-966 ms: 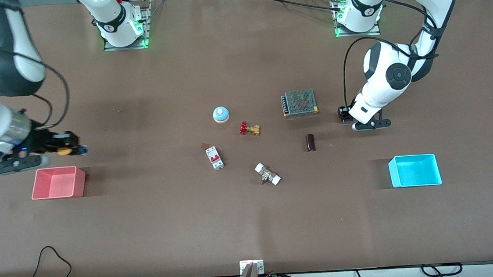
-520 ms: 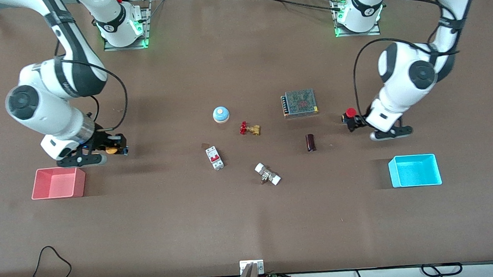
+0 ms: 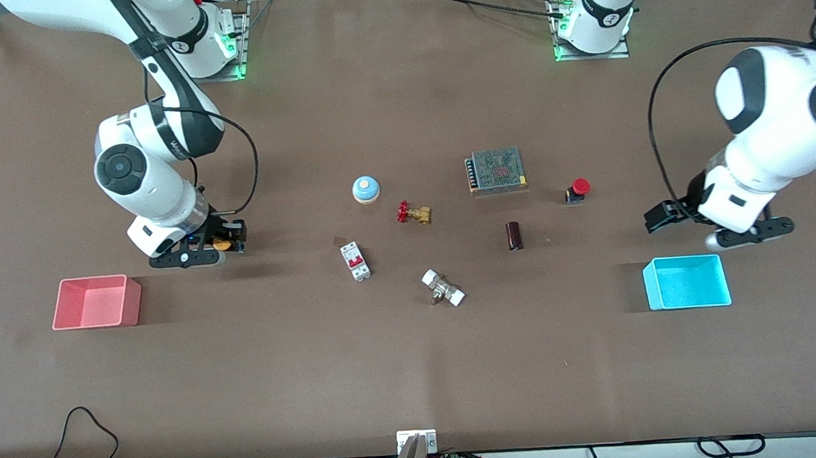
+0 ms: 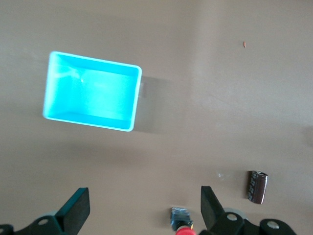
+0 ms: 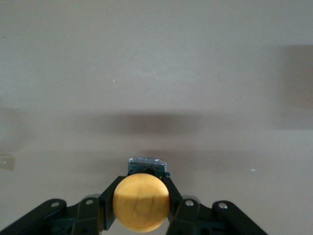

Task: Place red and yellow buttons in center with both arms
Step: 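Lower the red button with the left gripper while the right gripper carries the yellow button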

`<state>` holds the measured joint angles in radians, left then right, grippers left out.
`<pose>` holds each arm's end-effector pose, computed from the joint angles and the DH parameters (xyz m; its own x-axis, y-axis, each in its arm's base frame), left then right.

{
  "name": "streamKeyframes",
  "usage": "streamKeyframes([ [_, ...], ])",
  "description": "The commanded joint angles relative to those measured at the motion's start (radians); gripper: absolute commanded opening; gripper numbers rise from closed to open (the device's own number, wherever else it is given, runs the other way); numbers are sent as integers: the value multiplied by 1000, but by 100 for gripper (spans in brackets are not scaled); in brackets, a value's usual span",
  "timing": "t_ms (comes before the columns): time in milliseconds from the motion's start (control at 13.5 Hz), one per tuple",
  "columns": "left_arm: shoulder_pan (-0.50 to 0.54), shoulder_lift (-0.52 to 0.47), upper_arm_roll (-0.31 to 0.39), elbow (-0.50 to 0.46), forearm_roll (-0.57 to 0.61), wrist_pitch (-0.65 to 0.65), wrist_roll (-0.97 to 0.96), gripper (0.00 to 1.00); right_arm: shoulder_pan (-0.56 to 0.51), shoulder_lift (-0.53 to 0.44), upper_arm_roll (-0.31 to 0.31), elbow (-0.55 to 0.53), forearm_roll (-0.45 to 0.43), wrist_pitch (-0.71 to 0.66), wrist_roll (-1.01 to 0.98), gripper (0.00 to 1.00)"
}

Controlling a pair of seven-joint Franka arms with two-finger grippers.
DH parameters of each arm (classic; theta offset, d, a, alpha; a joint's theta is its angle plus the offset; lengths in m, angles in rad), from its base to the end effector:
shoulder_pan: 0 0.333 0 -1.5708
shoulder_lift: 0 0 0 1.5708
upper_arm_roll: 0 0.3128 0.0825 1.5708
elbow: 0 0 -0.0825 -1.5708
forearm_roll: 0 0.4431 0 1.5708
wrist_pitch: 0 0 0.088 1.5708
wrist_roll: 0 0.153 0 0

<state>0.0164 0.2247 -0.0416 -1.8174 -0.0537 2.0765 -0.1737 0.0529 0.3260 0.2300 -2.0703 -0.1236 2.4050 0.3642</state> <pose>0.6753 -0.0211 0.3423 0.9843 0.1747 0.0233 0.1730 -0.9830 0.0620 0.6055 0.1747 0.1863 0.9997 -0.0028 0.0223 -0.0029 -1.0000 0.0039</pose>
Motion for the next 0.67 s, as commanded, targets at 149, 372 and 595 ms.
streamKeyframes([
  [149, 10, -5, 14, 208, 14, -255, 46, 100, 39, 40, -1, -2, -83, 84, 113, 35],
  [372, 14, -15, 15, 297, 14, -349, 46, 100, 48, 73, -1, -2, -148, 121, 147, 35],
  [595, 33, -18, 14, 374, 15, -467, 48, 100, 67, 96, -3, -1, -165, 158, 154, 35],
])
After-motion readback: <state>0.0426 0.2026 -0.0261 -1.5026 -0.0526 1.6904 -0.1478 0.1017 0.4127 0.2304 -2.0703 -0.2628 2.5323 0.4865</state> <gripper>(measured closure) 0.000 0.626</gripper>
